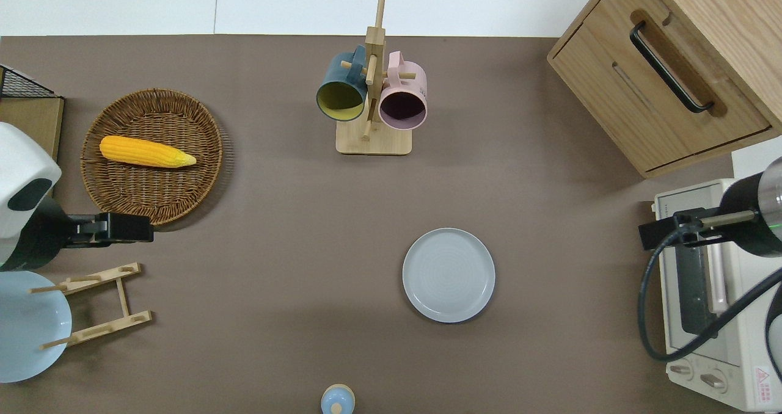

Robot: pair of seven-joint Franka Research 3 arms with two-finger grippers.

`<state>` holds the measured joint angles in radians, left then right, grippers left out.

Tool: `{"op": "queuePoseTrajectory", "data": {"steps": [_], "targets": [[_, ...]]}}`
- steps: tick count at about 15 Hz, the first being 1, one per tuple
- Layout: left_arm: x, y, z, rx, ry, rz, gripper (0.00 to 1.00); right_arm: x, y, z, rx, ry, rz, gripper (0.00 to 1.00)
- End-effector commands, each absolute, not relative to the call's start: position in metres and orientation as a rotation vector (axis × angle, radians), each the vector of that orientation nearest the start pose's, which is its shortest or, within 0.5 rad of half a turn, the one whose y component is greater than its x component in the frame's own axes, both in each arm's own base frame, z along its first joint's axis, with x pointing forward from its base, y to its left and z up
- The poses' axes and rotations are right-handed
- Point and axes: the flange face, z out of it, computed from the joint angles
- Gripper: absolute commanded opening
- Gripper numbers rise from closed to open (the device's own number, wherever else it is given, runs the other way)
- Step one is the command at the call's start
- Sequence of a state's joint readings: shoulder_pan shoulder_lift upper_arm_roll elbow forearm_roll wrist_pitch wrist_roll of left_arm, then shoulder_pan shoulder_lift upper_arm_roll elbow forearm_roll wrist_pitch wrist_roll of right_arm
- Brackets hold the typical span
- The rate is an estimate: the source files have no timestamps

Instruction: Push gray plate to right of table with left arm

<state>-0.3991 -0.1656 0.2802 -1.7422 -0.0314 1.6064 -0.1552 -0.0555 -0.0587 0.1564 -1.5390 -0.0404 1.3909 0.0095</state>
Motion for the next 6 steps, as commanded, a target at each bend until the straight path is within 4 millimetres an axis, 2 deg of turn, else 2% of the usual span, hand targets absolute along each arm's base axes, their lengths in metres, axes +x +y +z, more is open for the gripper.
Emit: {"op": "queuePoseTrajectory", "data": {"steps": [1, 6], "targets": [[0.5061, -0.0548, 0.6331, -3.187, -0.044, 0.017, 1.00, 0.5109, 0.0498, 0.6585, -3.188, -0.147, 0.137, 0.996], [0.5088, -0.0485, 0.6334, -3.189, -0.055, -0.002, 1.00, 0.5109, 0.0498, 0.6585, -3.188, -0.147, 0.137, 0.996]]}}
